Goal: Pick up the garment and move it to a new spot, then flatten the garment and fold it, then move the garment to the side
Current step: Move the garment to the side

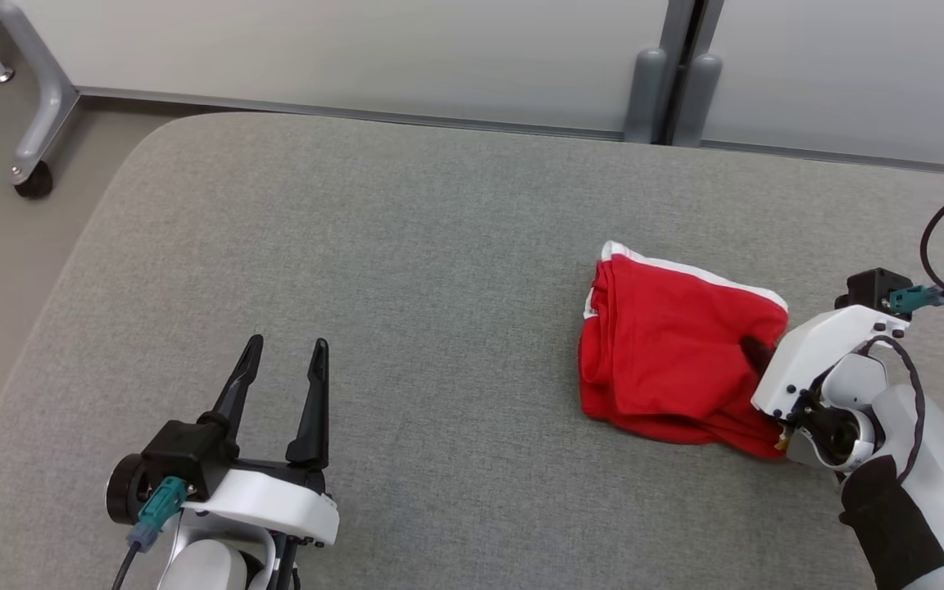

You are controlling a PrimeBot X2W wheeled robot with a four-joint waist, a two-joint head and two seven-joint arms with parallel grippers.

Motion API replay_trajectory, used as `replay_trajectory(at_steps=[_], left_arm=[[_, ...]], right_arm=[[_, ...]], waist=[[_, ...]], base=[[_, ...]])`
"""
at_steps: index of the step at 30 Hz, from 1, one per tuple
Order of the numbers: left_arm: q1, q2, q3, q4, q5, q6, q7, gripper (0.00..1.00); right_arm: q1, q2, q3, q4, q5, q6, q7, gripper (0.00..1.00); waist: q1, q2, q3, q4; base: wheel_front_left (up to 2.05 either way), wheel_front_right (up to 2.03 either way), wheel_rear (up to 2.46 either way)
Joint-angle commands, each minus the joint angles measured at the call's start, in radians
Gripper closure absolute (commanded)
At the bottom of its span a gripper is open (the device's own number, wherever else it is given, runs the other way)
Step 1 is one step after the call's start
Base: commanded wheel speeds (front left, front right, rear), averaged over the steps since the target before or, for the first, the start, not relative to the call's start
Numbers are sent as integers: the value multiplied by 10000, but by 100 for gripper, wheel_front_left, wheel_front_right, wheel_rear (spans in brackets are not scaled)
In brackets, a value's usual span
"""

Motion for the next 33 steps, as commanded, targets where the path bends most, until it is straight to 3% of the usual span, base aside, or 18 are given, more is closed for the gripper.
replay_trajectory(at_steps=[1, 6, 23, 28, 33], left_arm=[[-24, 26, -13, -17, 53, 26, -43, 0], [99, 26, -162, -39, 165, -31, -43, 0], [-230, 31, -801, -141, 183, -234, -41, 0], [-551, 37, -1078, 31, 327, -338, -43, 0], [-880, 107, -1254, 139, 460, -405, -39, 0]], right_arm=[[105, -102, 81, -103, 82, 3, -260, 100], [341, -112, 494, -461, 355, 3, -827, 100], [739, -794, 2660, -2990, 1412, 3, -1163, 100], [340, -1339, 3300, -3508, 1450, 3, -1343, 100], [-206, -1996, 3817, -3631, 1461, 3, -1349, 100]], waist=[[0, 0, -112, -133], [0, 0, -398, -726], [0, 0, -349, -4550], [0, 0, 40, -5040], [0, 0, 472, -5060]], base=[[0, 0, 0], [0, 0, 0], [0, 0, 0], [0, 0, 0], [0, 0, 0]])
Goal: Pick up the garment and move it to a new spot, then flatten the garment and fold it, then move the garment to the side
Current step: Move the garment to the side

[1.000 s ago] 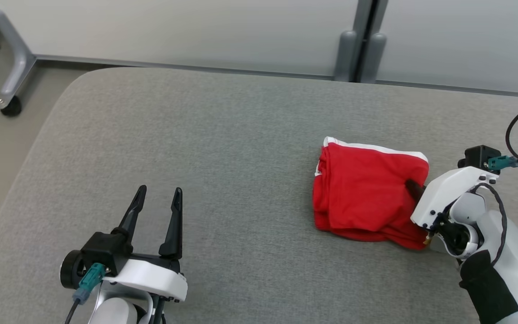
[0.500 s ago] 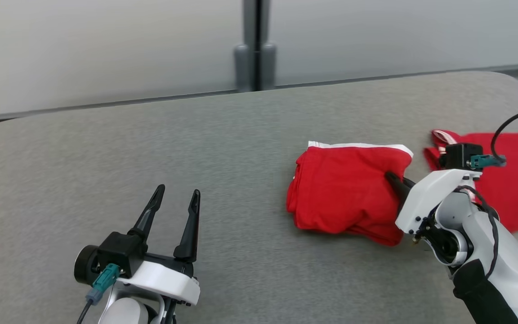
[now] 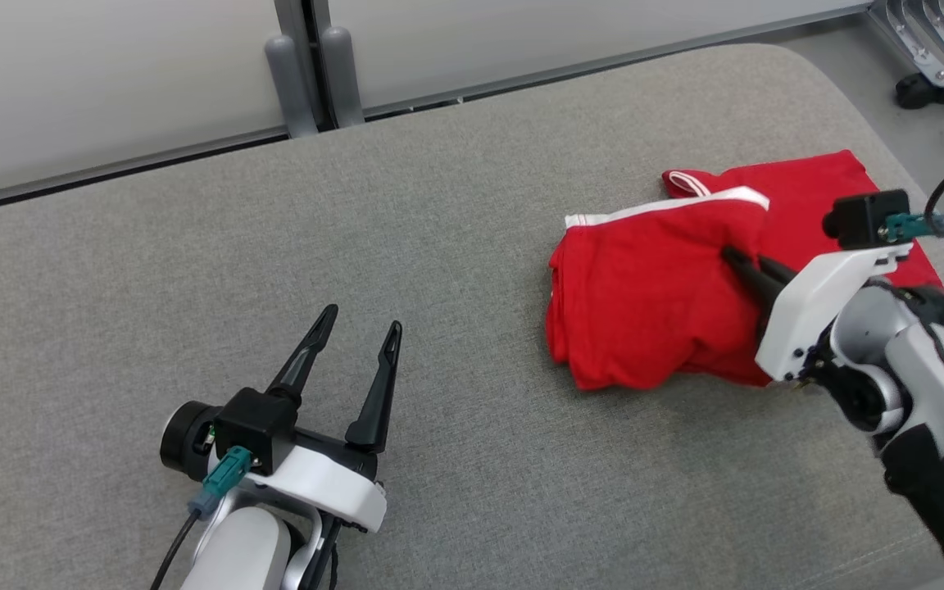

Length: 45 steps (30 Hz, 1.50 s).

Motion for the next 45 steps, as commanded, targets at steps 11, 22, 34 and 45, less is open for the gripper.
replay_trajectory(at_steps=[11, 22, 34, 45], left_arm=[[-695, 436, -164, -147, 226, -53, 272, 0], [-1040, 438, -423, -274, 222, -51, 395, 0], [-1106, 380, -372, 29, -69, 76, 234, 0], [-538, 420, -32, 164, -404, 276, 27, 0]], right_arm=[[-2195, -2564, 1710, -83, 26, 3, 722, 100], [-3864, -3809, 3650, 1098, -626, 1, 1200, 100], [-4634, -3259, 4956, 3547, -1451, 1, -418, 0], [-4519, -2363, 4131, 4833, -1489, 1, -4011, 0]], waist=[[0, 0, 1403, 367], [0, 0, 2022, 806], [0, 0, 1829, 1088], [0, 0, 657, 996]], base=[[0, 0, 0], [0, 0, 0], [0, 0, 0], [0, 0, 0]])
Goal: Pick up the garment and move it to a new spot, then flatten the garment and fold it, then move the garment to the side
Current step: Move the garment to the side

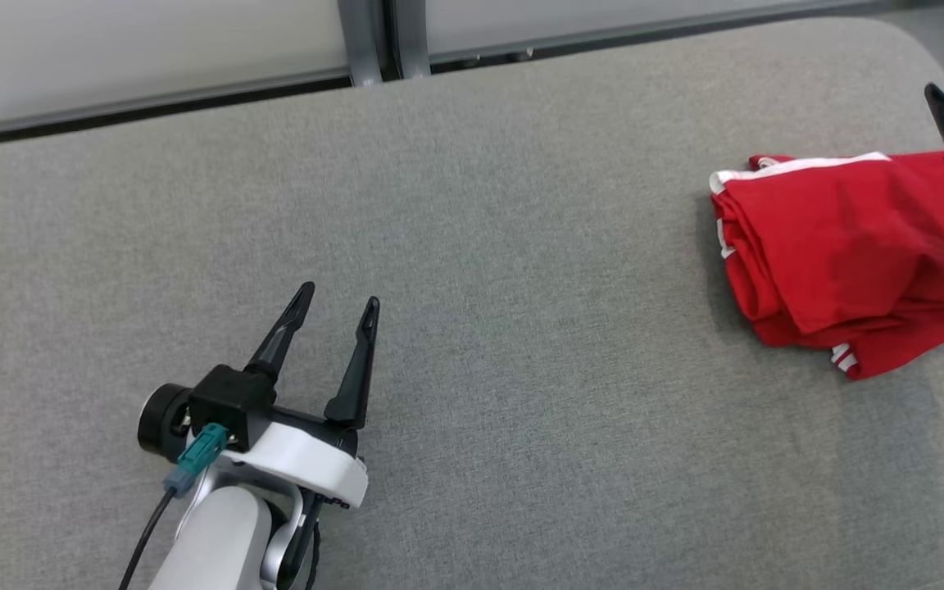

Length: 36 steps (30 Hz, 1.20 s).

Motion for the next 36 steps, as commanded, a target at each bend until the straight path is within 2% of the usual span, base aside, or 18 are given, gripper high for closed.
replay_trajectory(at_steps=[1, 6, 9, 13, 21, 28, 36], left_arm=[[126, 92, 117, -52, -52, 91, -68, 0], [506, 238, 459, -284, -159, 284, -112, 0], [741, 397, 718, -465, -234, 425, -124, 0], [1091, 546, 1040, -730, -274, 607, -133, 0], [1816, 767, 1721, -1250, -510, 989, -134, 0], [2407, 707, 2020, -1562, -728, 921, -137, 0], [2783, 332, 2204, -1396, -632, 566, -138, 0]], right_arm=[[229, 16, -186, -7, 84, -1, -296, 0], [750, 161, -1492, -986, 321, -1, -638, 0], [1682, 82, -2890, -2188, -6, -1, -625, 0], [3344, 370, -4790, -3877, -693, -1, -629, 0], [6756, 1646, -7587, -6635, -2253, -1, -630, 0], [8739, 2537, -8657, -8227, -3154, -1, -633, 0], [10196, 3235, -9075, -8850, -3372, -1, -633, 0]], waist=[[0, 0, -389, 10], [0, 0, -979, 175], [0, 0, -1293, 292], [0, 0, -1704, 513], [0, 0, -2356, 970], [0, 0, -2675, 1305], [0, 0, -2785, 1586]], base=[[0, 0, 0], [0, 0, 0], [0, 0, 0], [0, 0, 0], [0, 0, 0], [0, 0, 0], [0, 0, 0]])
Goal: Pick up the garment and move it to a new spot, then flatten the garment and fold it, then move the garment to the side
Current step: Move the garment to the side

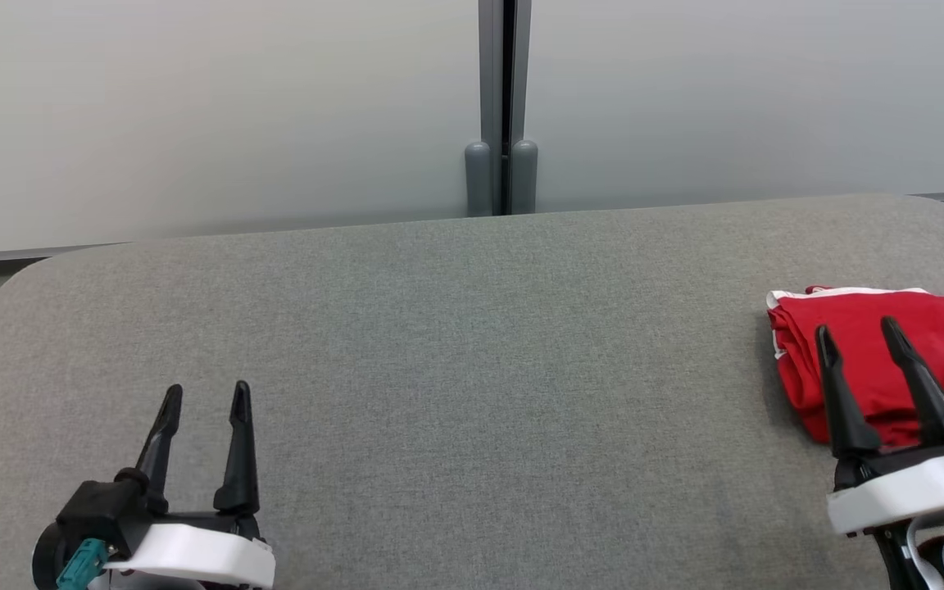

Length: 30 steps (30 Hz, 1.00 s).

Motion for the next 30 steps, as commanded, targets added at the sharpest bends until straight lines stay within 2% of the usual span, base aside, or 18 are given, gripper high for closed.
replay_trajectory(at_steps=[1, 10, 21, 30], left_arm=[[105, -44, 70, 43, 99, -98, -41, 0], [182, -286, 265, 245, 544, -218, -41, 0], [40, -496, 470, 608, 804, -443, -42, 0], [-50, -574, 574, 749, 893, -533, -42, 0]], right_arm=[[243, 77, -131, -58, -15, -1, -39, 0], [613, 380, -289, 149, -178, -1, -39, 0], [152, 334, 297, 665, -53, -1, -39, 0], [101, 354, 388, 776, -43, -1, -40, 0]], waist=[[0, -1, -15, 49], [0, -1, -66, 89], [0, -1, -52, 6], [0, -1, -51, -11]], base=[[0, 0, 0], [0, 0, 0], [0, 0, 0], [0, 0, 0]])
